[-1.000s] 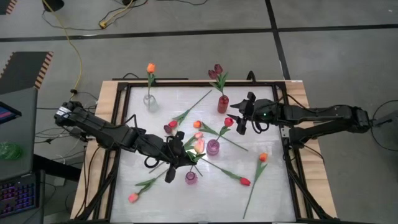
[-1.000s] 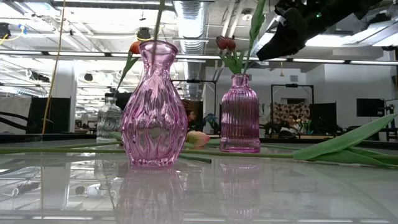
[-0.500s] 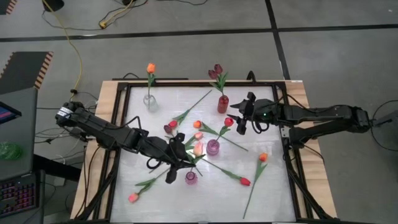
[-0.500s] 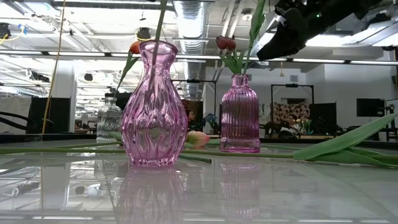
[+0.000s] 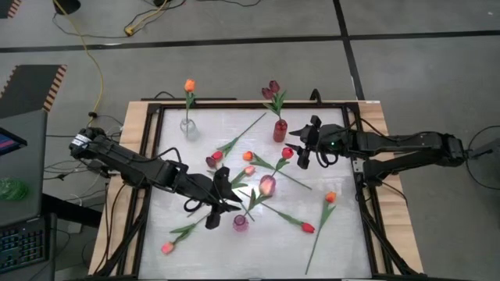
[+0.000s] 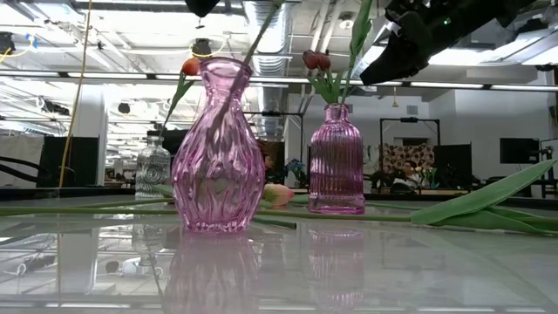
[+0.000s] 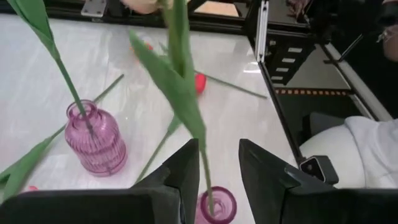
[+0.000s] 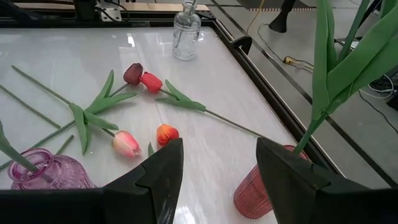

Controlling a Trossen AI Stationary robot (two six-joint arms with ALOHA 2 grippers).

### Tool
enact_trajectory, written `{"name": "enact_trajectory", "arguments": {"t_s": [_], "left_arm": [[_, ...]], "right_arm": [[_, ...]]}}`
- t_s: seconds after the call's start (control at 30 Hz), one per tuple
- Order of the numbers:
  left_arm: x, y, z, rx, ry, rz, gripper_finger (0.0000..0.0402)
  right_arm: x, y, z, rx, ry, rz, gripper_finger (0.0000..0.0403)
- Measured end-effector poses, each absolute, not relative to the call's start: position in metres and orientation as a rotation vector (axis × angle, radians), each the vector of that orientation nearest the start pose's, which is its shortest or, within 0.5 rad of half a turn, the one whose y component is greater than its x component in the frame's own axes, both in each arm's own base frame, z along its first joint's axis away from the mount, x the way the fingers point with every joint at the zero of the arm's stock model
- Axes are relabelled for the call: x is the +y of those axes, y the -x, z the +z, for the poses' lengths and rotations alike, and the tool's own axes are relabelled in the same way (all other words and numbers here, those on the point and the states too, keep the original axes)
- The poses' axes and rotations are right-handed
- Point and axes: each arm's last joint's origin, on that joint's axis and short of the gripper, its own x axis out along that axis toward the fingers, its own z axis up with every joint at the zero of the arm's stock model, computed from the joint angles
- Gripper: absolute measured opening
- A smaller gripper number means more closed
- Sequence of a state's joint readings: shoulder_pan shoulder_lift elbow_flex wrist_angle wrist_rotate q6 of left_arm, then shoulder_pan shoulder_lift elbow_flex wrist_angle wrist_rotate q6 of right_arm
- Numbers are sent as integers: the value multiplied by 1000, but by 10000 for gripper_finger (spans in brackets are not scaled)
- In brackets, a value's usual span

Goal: Sort flowers into vase by color
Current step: Put the top red flower into the top purple vase

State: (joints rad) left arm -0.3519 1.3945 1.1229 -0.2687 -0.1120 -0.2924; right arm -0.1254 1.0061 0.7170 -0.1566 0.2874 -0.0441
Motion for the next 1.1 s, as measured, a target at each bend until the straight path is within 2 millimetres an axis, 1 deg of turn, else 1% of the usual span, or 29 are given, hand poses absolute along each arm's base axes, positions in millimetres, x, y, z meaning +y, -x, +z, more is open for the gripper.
{"name": "enact_trajectory", "arguments": {"t_s": [0.4,0.57,0.67,0.8,0.9,1.1], "left_arm": [[-102,-288,304,586,147,-148,100],[-94,-282,309,596,150,-110,100],[-82,-277,311,615,137,-32,100],[-61,-271,312,650,115,111,100],[-40,-271,309,682,113,224,100],[6,-271,304,736,153,389,100]], "right_arm": [[-35,-214,273,456,78,-397,230],[-35,-214,273,456,78,-396,230],[-35,-214,273,456,78,-397,230],[-35,-214,273,456,78,-397,230],[-35,-214,273,456,78,-397,230],[-35,-214,273,456,78,-397,230]]}}
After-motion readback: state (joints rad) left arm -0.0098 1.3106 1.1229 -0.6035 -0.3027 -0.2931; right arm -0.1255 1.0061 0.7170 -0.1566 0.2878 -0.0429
